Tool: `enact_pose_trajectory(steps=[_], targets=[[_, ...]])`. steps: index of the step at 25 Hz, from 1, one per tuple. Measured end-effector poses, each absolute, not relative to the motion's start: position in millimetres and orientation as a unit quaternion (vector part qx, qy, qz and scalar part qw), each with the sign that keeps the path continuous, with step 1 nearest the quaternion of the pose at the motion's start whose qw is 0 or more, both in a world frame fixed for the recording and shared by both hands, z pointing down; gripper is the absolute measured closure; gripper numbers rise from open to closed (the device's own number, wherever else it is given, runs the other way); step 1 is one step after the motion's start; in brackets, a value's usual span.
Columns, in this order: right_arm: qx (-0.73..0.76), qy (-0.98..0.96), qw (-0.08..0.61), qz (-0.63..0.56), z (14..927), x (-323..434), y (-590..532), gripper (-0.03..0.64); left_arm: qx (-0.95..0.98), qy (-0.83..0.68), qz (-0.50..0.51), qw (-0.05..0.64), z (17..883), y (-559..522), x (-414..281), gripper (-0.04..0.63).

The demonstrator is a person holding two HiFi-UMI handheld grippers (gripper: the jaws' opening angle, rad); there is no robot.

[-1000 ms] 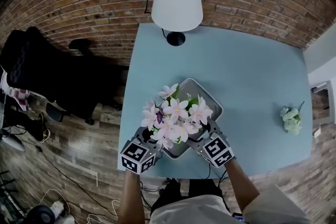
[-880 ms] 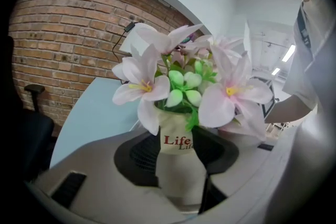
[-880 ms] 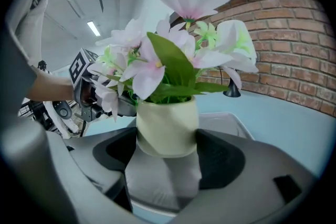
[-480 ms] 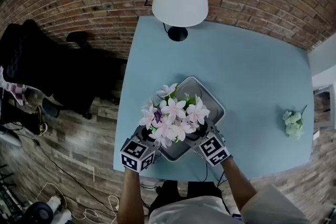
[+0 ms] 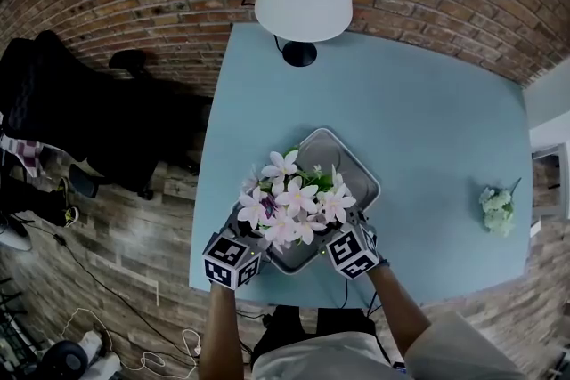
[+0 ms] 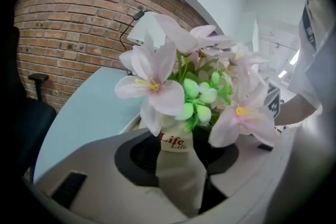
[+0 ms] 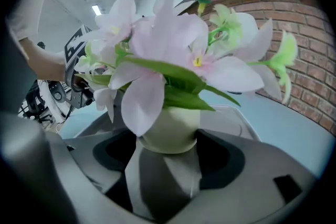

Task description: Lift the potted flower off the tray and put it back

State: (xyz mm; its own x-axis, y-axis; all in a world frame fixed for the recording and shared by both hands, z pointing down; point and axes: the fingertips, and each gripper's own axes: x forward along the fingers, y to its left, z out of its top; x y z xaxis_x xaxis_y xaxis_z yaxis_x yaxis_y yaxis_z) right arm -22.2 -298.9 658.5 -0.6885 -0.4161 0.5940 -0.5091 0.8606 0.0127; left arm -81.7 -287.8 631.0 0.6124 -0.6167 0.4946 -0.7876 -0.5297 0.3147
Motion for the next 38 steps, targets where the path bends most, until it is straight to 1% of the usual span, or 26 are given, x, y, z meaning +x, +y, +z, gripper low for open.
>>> enact_pose_trajectory(steps=[7, 14, 18, 22, 25, 29, 32, 34, 36, 38], targets=[[0.255, -0.915, 0.299, 0.095, 659, -18, -297, 0.230, 0.854, -0.418, 0.175, 0.254, 632, -282, -84, 0.379], [0.287, -0.902, 0.302, 0.111, 650, -3, -282, 0.232, 0.840, -0.451, 0.178, 0.242, 617, -267, -111, 0.379], [0.314, -0.894, 0.282, 0.152, 642, 18, -265, 0.238, 0.840, -0.460, 0.179, 0.227, 602, -253, -123, 0.379], [0.342, -0.888, 0.268, 0.152, 617, 32, -247, 0.244, 0.845, -0.460, 0.169, 0.212, 580, -237, -132, 0.379], [0.360, -0.886, 0.260, 0.135, 590, 37, -235, 0.264, 0.850, -0.460, 0.163, 0.197, 561, -223, -137, 0.377], [0.398, -0.874, 0.250, 0.121, 555, 43, -218, 0.319, 0.862, -0.450, 0.164, 0.165, 536, -201, -142, 0.378], [0.414, -0.871, 0.244, 0.106, 529, 44, -204, 0.331, 0.873, -0.438, 0.166, 0.137, 517, -183, -143, 0.377], [0.424, -0.867, 0.244, 0.093, 511, 47, -195, 0.361, 0.879, -0.432, 0.163, 0.121, 505, -172, -142, 0.377], [0.435, -0.865, 0.236, 0.084, 492, 50, -185, 0.374, 0.883, -0.428, 0.162, 0.104, 491, -161, -140, 0.379], [0.443, -0.865, 0.221, 0.076, 473, 53, -174, 0.433, 0.887, -0.423, 0.162, 0.088, 476, -152, -138, 0.379]])
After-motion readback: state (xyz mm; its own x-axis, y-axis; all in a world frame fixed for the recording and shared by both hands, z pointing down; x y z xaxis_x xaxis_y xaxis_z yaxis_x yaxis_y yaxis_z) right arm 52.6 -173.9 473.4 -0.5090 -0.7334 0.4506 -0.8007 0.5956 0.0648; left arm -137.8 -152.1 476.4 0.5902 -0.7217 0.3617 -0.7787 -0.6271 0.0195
